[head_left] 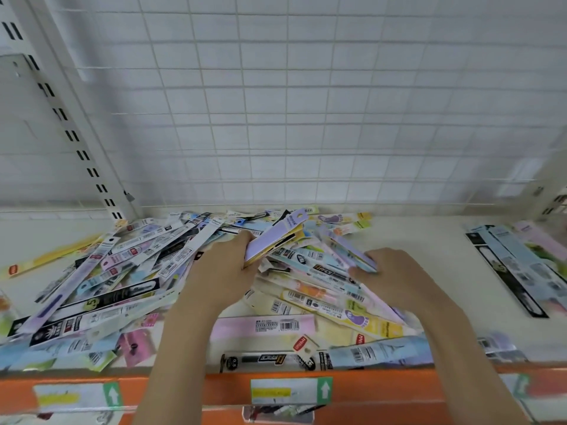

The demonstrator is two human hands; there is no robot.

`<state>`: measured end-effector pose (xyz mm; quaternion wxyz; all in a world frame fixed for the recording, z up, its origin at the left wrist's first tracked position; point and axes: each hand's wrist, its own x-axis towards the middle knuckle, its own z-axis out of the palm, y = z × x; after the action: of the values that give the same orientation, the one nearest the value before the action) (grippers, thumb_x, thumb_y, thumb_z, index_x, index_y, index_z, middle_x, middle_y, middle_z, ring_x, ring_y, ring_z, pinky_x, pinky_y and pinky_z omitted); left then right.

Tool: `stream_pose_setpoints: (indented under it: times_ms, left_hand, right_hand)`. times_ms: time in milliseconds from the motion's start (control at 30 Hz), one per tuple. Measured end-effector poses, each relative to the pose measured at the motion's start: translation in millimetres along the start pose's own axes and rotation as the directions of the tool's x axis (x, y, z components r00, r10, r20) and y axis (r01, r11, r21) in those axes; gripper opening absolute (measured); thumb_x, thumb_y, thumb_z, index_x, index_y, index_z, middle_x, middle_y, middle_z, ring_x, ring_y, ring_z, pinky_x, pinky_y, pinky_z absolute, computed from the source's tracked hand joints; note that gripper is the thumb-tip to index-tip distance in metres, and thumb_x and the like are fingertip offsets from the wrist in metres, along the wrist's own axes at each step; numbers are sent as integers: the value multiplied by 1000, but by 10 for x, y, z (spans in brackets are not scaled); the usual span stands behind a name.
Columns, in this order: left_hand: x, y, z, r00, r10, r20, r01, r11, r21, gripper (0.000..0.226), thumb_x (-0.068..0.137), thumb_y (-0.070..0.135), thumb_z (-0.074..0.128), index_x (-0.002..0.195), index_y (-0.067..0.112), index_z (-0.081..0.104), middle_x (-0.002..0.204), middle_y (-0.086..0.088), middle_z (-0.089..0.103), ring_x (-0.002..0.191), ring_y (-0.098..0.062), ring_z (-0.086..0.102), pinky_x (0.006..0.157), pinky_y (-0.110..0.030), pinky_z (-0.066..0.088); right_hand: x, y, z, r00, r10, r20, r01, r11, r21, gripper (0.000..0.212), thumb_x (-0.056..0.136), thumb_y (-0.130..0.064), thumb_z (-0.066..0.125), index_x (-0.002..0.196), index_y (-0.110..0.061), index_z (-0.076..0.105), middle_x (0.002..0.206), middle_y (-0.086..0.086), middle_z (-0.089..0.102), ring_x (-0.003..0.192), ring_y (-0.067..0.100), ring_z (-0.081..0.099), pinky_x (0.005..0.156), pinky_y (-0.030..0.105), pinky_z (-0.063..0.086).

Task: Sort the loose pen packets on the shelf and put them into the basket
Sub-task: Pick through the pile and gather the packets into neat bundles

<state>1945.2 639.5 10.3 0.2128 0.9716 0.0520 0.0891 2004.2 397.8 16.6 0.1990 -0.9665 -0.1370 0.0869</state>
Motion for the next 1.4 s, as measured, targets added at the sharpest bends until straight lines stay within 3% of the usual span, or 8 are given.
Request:
stream_pose_setpoints:
  times_ms: [267, 433, 667, 800, 933, 1067, 1267, 1400]
  left_hand:
    - [-49, 175, 1, 998, -40, -39, 39, 999, -31, 18, 93, 30, 50, 101, 14, 53, 76, -9, 63, 69, -30, 60, 61, -37, 47]
    - [-66, 315, 21, 996, -40, -77, 39, 999, -21, 17, 93, 32, 50, 97, 16, 52, 72, -6, 61, 66, -29, 60, 59, -37, 47]
    - [-87, 508, 96, 990, -56, -133, 52, 998, -29, 16, 92, 30, 52, 86, 15, 49, 61, -3, 52, 55, -25, 45, 53, -32, 33]
    - [-102, 590, 155, 990, -60, -129, 57, 998, -26, 16, 92, 30, 52, 87, 15, 49, 65, -7, 57, 57, -27, 49, 52, -31, 33]
    - [-74, 692, 202, 988, -81, -133, 75, 996, -44, 16, 93, 28, 52, 83, 18, 44, 64, -5, 55, 54, -22, 48, 50, -30, 32]
    - [-11, 856, 252, 980, -117, -160, 88, 980, -176, 29, 92, 34, 54, 71, 21, 39, 57, -3, 47, 49, -18, 42, 46, -26, 27]
    - [33, 1204, 338, 966, -128, -226, 48, 943, -329, 36, 85, 39, 62, 96, 5, 56, 79, -19, 61, 76, -35, 58, 63, -39, 45]
    - [29, 1353, 422, 958, -134, -253, 34, 931, -363, 27, 90, 31, 56, 78, 9, 48, 62, -8, 49, 60, -25, 47, 52, -26, 33]
  right_hand:
    - [16, 167, -380, 970, 62, -234, -8, 974, 228, 35, 94, -25, 50, 65, -5, 49, 59, 10, 56, 52, 24, 47, 51, 28, 34]
    - [-30, 234, -576, 960, 56, -275, 81, 882, 464, 38, 97, -27, 47, 72, -12, 70, 37, -16, 55, 35, 1, 49, 38, 7, 34]
    - [-18, 373, -628, 984, 63, -168, 64, 751, 658, 33, 87, -42, 55, 82, -16, 74, 56, 4, 66, 38, 8, 41, 60, 27, 38]
    - [-27, 479, -555, 983, 53, -178, 67, 791, 608, 36, 87, -44, 59, 81, -9, 70, 42, -8, 46, 38, 4, 42, 44, 13, 36]
    - [-5, 573, -443, 974, 50, -220, 53, 898, 438, 34, 79, -33, 71, 68, -12, 48, 57, 0, 49, 49, 15, 44, 52, 25, 37]
    - [-35, 709, -455, 954, 94, -284, 18, 930, 367, 17, 85, -24, 59, 91, -18, 44, 65, 4, 53, 54, 21, 45, 52, 29, 33]
    - [-104, 908, -659, 889, 97, -447, 88, 923, 375, 29, 92, -20, 50, 85, 7, 55, 76, 28, 62, 65, 40, 57, 56, 32, 40]
    - [-118, 1065, -759, 909, 86, -409, 127, 876, 466, 22, 96, -17, 45, 107, 1, 50, 90, 29, 63, 58, 6, 66, 71, 47, 53]
